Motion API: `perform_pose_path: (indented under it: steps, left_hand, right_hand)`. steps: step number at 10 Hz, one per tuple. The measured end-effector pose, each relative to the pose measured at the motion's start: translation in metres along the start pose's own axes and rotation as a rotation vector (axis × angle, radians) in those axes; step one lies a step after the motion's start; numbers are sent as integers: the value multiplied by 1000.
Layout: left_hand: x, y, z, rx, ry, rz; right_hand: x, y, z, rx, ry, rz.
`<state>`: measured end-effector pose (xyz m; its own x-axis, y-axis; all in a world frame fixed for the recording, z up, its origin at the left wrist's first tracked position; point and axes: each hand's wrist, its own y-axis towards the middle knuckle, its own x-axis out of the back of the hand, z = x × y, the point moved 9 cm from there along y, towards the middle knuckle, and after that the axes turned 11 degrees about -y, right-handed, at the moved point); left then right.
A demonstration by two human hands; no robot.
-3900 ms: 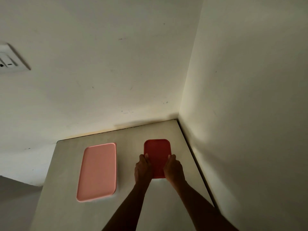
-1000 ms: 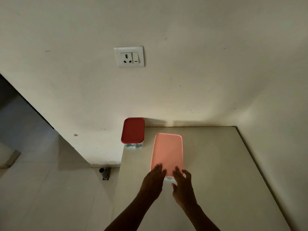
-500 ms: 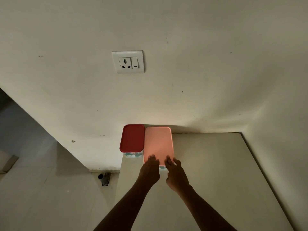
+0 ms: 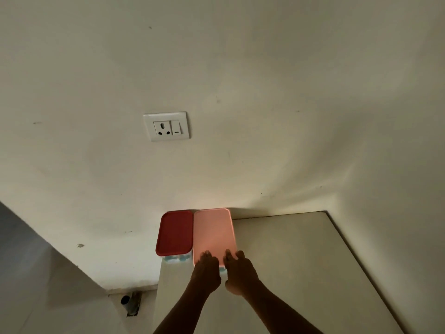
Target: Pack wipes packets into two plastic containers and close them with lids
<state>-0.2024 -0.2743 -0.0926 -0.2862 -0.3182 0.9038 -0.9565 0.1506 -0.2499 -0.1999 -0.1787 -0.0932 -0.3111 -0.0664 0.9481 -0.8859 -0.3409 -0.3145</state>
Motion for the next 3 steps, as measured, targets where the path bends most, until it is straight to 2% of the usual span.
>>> perform_pose_path:
  steps: [1,3]
  left_hand:
    - [23,-18,-5,94,-161,43]
    - [123,-57,-5,255,-489,-168]
  right_hand:
    - [20,-19,2,64,-49,111]
    - [116,-65,-34,60,-9,-5]
